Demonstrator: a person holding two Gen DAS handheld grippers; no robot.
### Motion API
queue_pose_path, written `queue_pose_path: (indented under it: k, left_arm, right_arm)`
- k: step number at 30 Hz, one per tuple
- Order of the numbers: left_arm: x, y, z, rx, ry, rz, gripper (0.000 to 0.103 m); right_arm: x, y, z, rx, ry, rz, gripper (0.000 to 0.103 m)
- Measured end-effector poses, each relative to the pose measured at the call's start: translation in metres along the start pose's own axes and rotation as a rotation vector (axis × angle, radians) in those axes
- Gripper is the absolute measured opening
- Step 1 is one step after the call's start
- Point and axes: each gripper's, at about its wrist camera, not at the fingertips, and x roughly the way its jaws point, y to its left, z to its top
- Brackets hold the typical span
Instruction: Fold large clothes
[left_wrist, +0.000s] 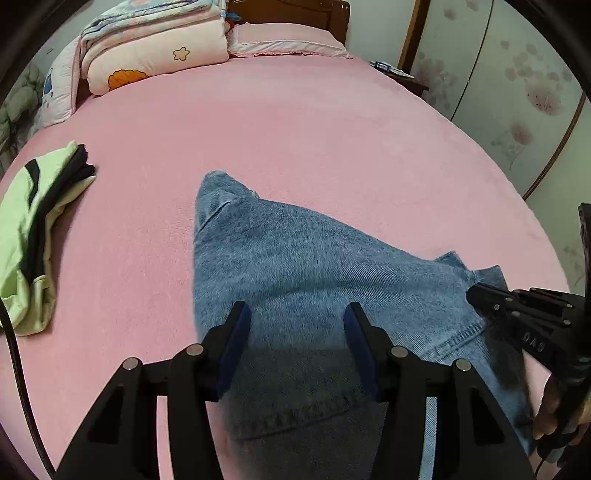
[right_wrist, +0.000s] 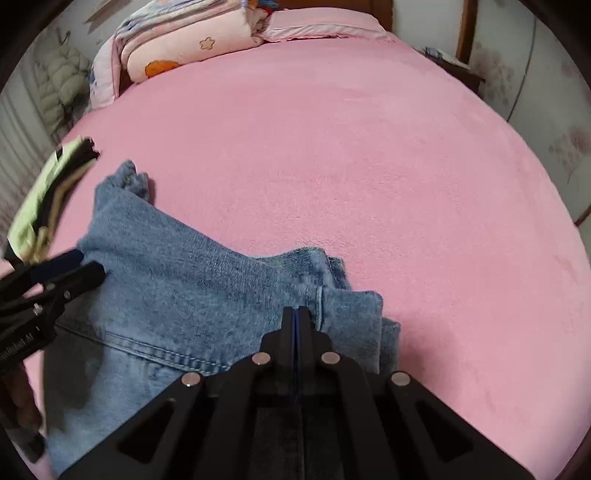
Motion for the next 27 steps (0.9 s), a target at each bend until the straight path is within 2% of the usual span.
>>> queue_pose_path:
  k: [3, 4, 5, 7, 9, 11, 13, 17, 19, 22, 25, 27]
  left_arm:
    - [-0.036, 0.002, -0.003, 0.001, -0.037, 0.010, 0.080]
    - [-0.051, 0.004, -0.005, 0.007, -0.061, 0.016, 0.092]
    - [-0.065, 0.005, -0.007, 0.012, -0.080, 0.021, 0.097]
    - [-0.092, 0.010, -0.011, 0.019, -0.112, 0.021, 0.102]
    - [-0.113, 0.013, -0.015, 0.019, -0.124, 0.025, 0.102]
    - [-0.134, 0.018, -0.022, -0.002, -0.129, 0.026, 0.102]
    - [-0.145, 0.025, -0.029, -0.049, -0.115, 0.004, 0.102]
    - [-0.147, 0.042, -0.054, -0.201, -0.031, -0.078, 0.102]
    - [-0.145, 0.045, -0.067, -0.236, -0.032, -0.107, 0.102]
    - [-0.138, 0.046, -0.087, -0.247, -0.052, -0.120, 0.102]
    - [-0.120, 0.041, -0.101, -0.246, -0.018, -0.155, 0.102]
    - [-0.109, 0.037, -0.107, -0.241, -0.015, -0.150, 0.102]
  right_arm:
    - [-0.028, -0.005, 0.000, 0.028, -0.007, 0.038, 0.005]
    - [-0.041, -0.005, -0.002, 0.026, -0.019, 0.052, 0.009]
    - [-0.055, -0.005, -0.003, 0.024, -0.035, 0.059, 0.012]
    - [-0.082, -0.008, -0.007, 0.028, -0.069, 0.075, 0.037]
    - [-0.109, -0.010, -0.013, 0.032, -0.105, 0.090, 0.055]
    - [-0.132, -0.013, -0.018, 0.039, -0.134, 0.101, 0.063]
    - [-0.145, -0.012, -0.028, 0.054, -0.136, 0.115, 0.078]
    - [-0.150, -0.009, -0.048, 0.057, -0.103, 0.129, 0.084]
    - [-0.147, -0.007, -0.058, 0.044, -0.099, 0.124, 0.084]
    - [-0.134, -0.012, -0.074, 0.040, -0.079, 0.115, 0.083]
    - [-0.122, -0.018, -0.089, 0.063, -0.090, 0.147, 0.083]
    - [-0.112, -0.022, -0.095, 0.073, -0.081, 0.162, 0.084]
